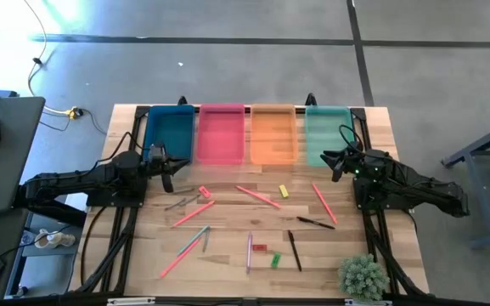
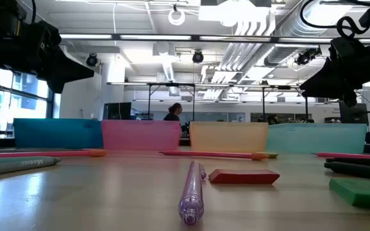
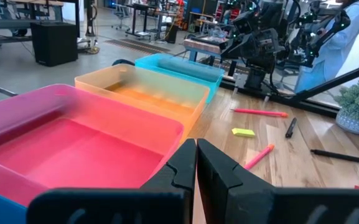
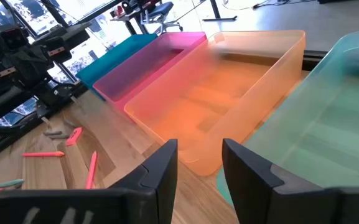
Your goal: Sort crayons/erasers/pens/pencils in bins
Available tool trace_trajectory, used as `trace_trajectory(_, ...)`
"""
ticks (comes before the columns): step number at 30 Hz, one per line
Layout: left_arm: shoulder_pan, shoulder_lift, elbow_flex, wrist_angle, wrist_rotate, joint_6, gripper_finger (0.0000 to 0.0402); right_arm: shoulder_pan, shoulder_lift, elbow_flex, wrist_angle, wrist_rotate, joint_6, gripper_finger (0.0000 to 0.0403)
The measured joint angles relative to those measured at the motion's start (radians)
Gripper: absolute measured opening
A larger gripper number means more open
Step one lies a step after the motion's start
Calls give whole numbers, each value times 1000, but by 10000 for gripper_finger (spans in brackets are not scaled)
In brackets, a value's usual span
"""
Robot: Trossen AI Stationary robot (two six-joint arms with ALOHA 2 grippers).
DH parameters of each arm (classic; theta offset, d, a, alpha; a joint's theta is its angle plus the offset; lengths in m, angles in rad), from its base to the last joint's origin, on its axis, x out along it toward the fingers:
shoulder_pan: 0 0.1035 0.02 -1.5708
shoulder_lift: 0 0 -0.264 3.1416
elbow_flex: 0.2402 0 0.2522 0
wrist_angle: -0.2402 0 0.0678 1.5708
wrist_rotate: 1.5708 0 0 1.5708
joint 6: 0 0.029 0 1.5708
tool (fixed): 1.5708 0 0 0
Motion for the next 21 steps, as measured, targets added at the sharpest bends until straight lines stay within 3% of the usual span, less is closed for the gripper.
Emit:
trace_trajectory(9, 0, 0, 0, 20, -1, 0, 3, 0, 0, 0, 0, 0, 0, 119)
trace_trajectory(15, 0, 0, 0, 26, -1, -147, 3, 0, 0, 0, 0, 0, 0, 119)
trace_trajectory(21, 0, 0, 0, 26, -3, -199, 3, 0, 0, 0, 0, 0, 0, 119)
